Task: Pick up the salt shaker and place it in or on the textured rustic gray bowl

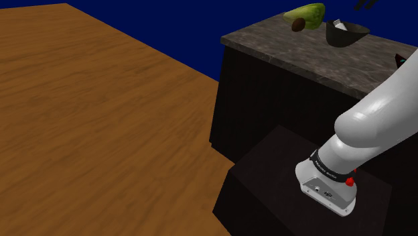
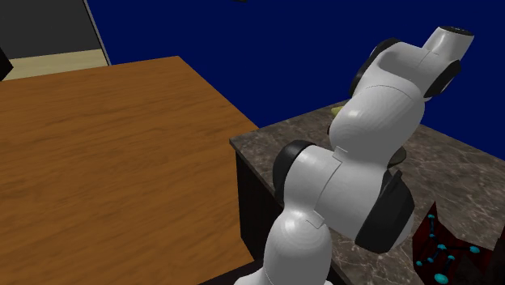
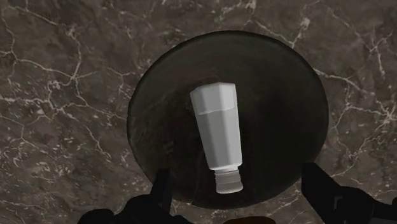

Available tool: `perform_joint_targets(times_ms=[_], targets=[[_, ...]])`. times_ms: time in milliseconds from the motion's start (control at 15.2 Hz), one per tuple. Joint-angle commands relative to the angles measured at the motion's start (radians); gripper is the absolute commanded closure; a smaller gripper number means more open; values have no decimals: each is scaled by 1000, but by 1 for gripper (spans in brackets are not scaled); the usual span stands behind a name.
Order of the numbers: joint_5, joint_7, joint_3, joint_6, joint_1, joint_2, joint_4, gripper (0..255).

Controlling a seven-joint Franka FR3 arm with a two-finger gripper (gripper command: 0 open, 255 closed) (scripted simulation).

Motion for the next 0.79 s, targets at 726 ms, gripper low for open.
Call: perform_joint_targets(times_ms=[726], targets=[[36,-15,-19,-144,-28,43,171,0]])
